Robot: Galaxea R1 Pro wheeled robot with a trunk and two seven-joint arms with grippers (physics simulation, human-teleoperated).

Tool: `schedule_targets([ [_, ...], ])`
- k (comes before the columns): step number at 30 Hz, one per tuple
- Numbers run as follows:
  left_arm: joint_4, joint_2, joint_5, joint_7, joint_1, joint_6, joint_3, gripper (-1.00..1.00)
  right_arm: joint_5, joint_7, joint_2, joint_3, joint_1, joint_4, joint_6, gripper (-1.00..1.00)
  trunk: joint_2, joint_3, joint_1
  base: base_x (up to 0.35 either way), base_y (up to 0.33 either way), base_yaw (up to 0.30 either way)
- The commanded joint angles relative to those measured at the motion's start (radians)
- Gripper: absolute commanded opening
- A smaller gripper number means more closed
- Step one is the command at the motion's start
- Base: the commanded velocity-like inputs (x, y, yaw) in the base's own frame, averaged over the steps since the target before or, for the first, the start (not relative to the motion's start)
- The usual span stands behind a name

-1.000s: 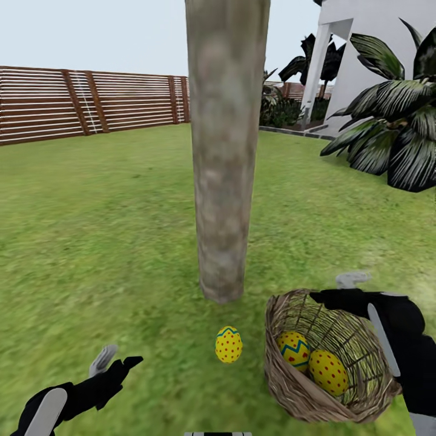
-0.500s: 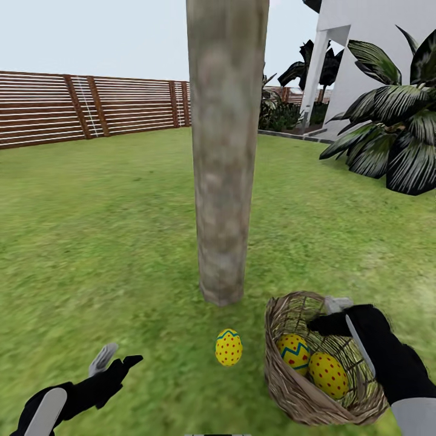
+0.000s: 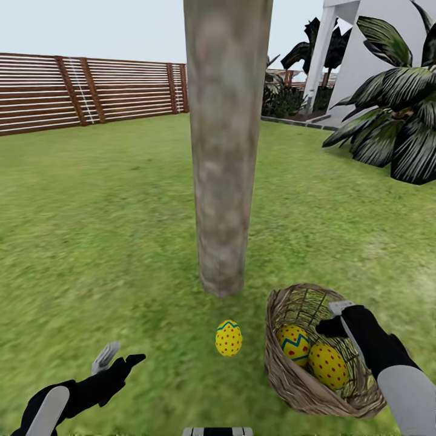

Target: Take the three Easter eggs out of the wicker basket on the lawn in the garden, then place them on the lawn next to a single tree (choose any tree) so that all three eggs are next to the same tree and none are left in the basket.

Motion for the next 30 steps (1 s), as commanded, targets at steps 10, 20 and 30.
schedule_targets([
  [10, 0.005, 0.0, 0.008, 0.007, 0.0, 0.003, -0.001, 1.0, 0.009, 0.013, 0.003, 0.0, -0.006, -0.004, -0.006, 1.0, -0.002, -0.028, 0.003, 0.0, 0.0, 0.0],
  [20, 0.012, 0.0, 0.008, 0.006, 0.0, 0.003, -0.002, 1.0, 0.009, 0.022, 0.049, 0.004, -0.006, -0.038, -0.2, 1.0, -0.003, -0.04, 0.004, 0.0, 0.0, 0.0],
  [30, 0.012, 0.0, 0.008, 0.006, 0.0, 0.003, -0.002, 1.0, 0.009, 0.023, 0.061, 0.004, -0.006, -0.04, -0.213, 1.0, -0.004, -0.067, 0.007, 0.0, 0.0, 0.0],
])
